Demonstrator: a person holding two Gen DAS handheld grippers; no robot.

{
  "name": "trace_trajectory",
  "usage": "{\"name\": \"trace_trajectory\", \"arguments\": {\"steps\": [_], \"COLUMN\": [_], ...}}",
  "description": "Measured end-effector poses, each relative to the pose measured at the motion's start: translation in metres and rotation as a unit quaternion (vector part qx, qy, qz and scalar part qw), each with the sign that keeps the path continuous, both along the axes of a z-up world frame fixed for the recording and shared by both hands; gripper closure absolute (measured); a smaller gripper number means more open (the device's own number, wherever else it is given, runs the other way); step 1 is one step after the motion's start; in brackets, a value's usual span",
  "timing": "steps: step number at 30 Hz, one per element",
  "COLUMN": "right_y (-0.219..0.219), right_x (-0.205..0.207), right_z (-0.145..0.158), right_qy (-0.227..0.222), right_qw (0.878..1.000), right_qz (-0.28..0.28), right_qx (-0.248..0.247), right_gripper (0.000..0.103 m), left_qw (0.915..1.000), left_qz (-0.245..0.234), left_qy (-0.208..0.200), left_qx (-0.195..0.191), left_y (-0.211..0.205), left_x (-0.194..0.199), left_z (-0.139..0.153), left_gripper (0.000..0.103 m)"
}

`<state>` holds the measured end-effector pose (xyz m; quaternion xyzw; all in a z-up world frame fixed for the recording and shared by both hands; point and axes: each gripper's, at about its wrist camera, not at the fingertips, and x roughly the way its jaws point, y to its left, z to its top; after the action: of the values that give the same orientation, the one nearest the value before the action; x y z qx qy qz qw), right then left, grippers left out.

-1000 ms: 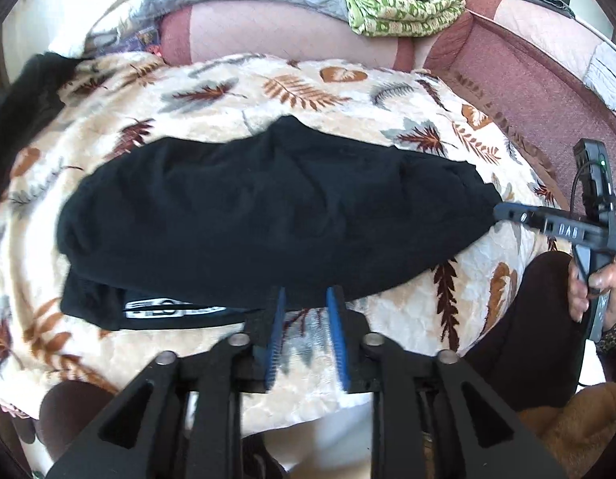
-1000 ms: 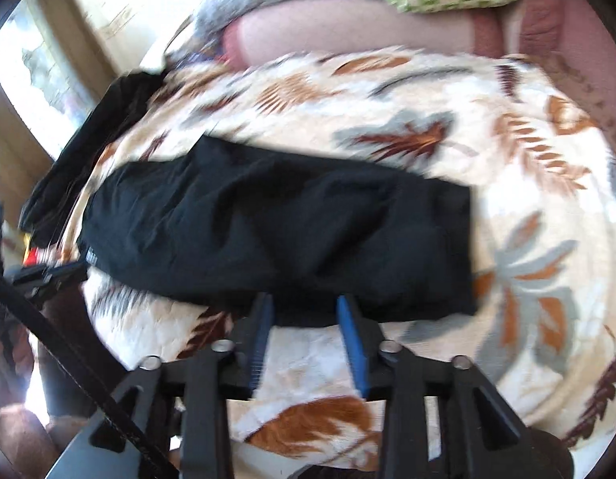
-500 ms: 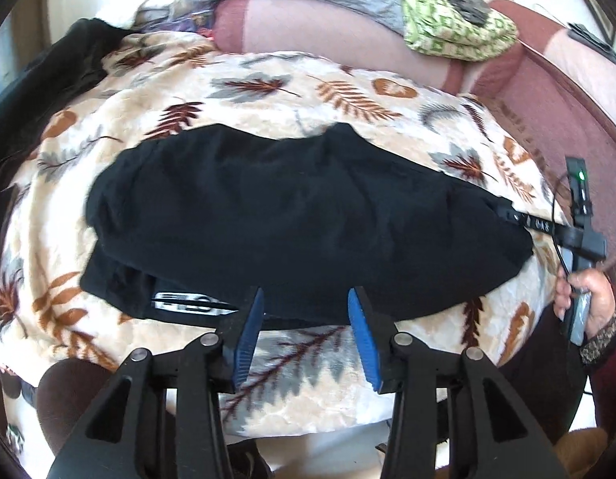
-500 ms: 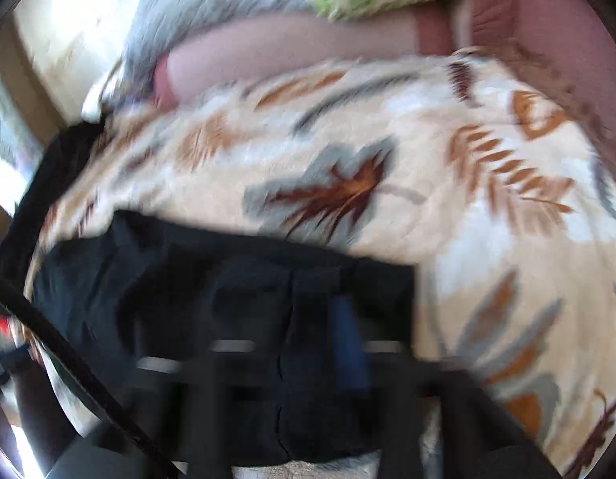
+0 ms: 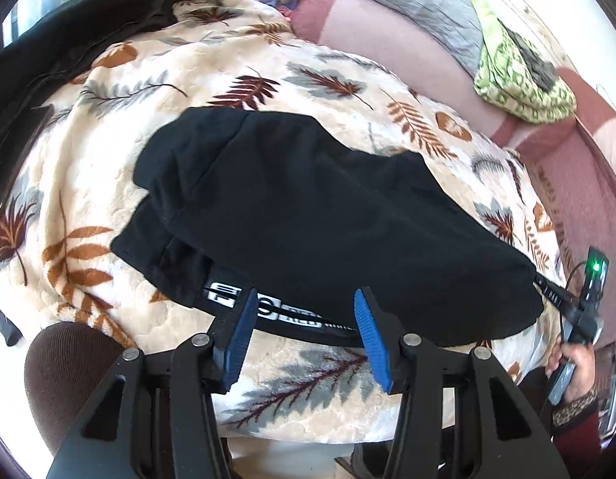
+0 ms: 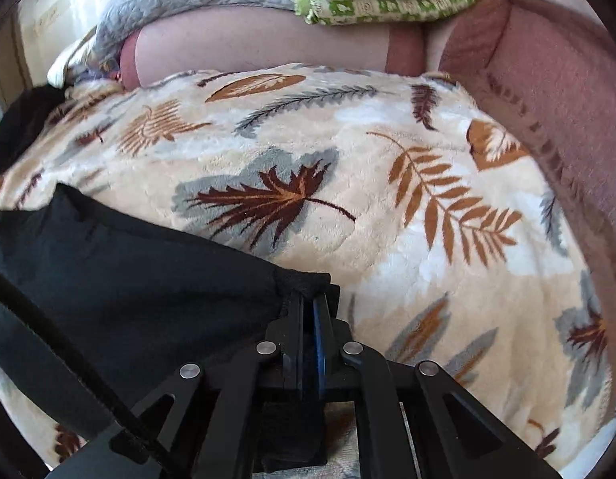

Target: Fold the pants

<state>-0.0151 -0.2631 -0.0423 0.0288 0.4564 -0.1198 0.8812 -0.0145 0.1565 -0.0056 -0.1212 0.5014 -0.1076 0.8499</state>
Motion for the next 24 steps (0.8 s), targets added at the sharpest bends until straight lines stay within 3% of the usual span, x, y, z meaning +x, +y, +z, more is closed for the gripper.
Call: {"name": "trace_trajectory", "arguments": {"steps": [5,8,9,11,14,17,19,24], "right_y": [0.001,-0.017,-0.024,-0.04,-0.039,-0.013,0.013,0.105], "right_x": [0.0,-0.003,-0.007,-0.022,-0.038,-0.027,-0.006,0.066], "right_z": [-0.004,-0.008,-0.007,0.005,0.046,0.076,0.086,0.076], "right_qy": [0.026,0.064,0.066,0.047,-0.005,-0.044,-0.051,-0.03], "right_qw": [0.998,0.992,0.992,0.994,0.993,0.998,0.998,0.982], "right_qz": [-0.01,-0.056,-0.067,-0.09,-0.1,-0.048,0.008,0.135], "right_qx": [-0.062,-0.096,-0.085,-0.046,-0.054,-0.017,0.032,0.124], "right_gripper": [0.096,0.089,0.088,0.085,0.076,0.073,0.064,0.061], "left_qw": [0.9996,0.9984,0.9975,0.9957,0.9943,0.9945,0.9944,0.9941], "left_qz": [0.015,0.035,0.046,0.058,0.068,0.079,0.086,0.057], "left_qy": [-0.021,-0.042,-0.051,-0.068,-0.079,-0.055,-0.035,-0.088], "left_qx": [-0.013,-0.013,-0.018,-0.024,-0.02,-0.041,-0.051,-0.026], "left_y": [0.014,0.028,0.034,0.042,0.044,0.046,0.048,0.041], "left_x": [0.005,0.018,0.024,0.036,0.061,0.081,0.084,0.062], "left_z": [0.008,0.018,0.023,0.028,0.021,-0.004,-0.021,-0.034], "left_gripper": [0.053,0.046,0.044,0.039,0.035,0.035,0.035,0.035]}}
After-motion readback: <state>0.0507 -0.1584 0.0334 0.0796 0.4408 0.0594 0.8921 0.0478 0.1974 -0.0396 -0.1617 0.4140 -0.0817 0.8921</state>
